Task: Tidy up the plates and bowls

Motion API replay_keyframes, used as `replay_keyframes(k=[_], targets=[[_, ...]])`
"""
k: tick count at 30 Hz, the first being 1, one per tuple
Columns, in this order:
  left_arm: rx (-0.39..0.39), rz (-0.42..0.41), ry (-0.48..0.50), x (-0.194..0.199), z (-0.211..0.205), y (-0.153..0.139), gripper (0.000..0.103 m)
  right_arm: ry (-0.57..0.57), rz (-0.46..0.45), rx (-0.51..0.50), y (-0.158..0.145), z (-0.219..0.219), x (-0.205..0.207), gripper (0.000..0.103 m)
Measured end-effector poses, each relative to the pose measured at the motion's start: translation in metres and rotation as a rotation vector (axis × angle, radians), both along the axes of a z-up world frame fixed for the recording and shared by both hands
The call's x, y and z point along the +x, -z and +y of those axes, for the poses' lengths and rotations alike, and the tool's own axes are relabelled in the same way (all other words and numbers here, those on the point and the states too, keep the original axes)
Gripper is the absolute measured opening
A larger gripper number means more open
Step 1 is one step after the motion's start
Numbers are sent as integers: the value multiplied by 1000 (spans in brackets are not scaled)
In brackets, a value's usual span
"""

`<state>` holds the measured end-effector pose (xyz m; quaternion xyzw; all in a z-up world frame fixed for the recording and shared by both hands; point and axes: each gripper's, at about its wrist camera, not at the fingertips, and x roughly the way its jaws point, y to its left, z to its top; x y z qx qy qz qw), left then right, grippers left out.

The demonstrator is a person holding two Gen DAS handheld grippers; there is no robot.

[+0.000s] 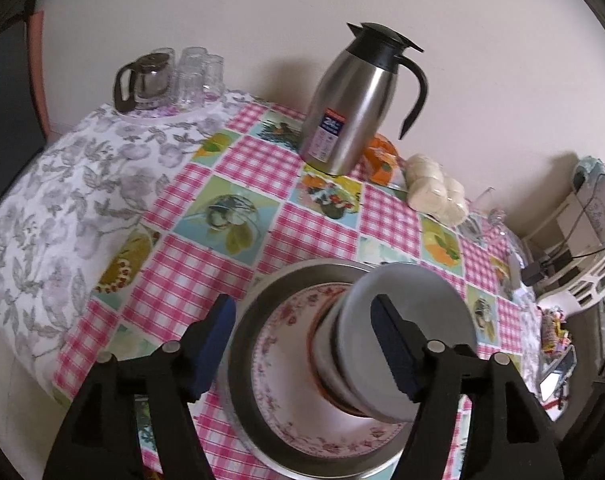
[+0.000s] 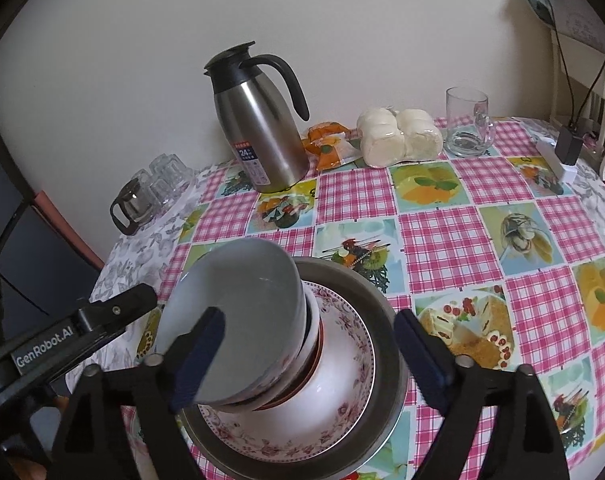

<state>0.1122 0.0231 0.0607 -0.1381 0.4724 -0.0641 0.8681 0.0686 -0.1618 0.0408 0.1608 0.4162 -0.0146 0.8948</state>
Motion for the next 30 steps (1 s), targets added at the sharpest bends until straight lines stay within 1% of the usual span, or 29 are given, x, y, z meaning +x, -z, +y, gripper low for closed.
replay_keyframes(k=[1,2,5,9,11,12,14,19,23,24,28,30], targets=[[5,2,-7,-1,2,1,74,2,-1,1,0,0,0,98],[7,4,-12,-1,4,2,77,3,-4,2,0,0,-1,102],[28,5,-35,-5,9,5,84,9,-12,-5,0,-1,-5,103],[58,4,-54,-14,16,10,87,17,-13,-11,2,-4,-12,103],[74,4,-58,-20,19,12,95,20,-18,-16,2,-4,-17,103],[85,3,-58,-22,20,14,96,20,-23,-19,2,-5,-21,103],[113,6,-57,-28,22,16,97,19,-30,-23,1,-6,-27,103],[153,9,-33,-45,22,23,97,23,-33,-33,1,-7,-41,103],[242,11,-24,-59,17,30,97,30,-27,-48,3,-10,-53,103],[251,9,-16,-62,17,30,97,32,-24,-52,4,-11,-56,103],[225,17,13,-72,14,33,97,33,-6,-74,9,-13,-67,103],[232,31,21,-76,10,36,97,30,1,-80,12,-15,-72,103]])
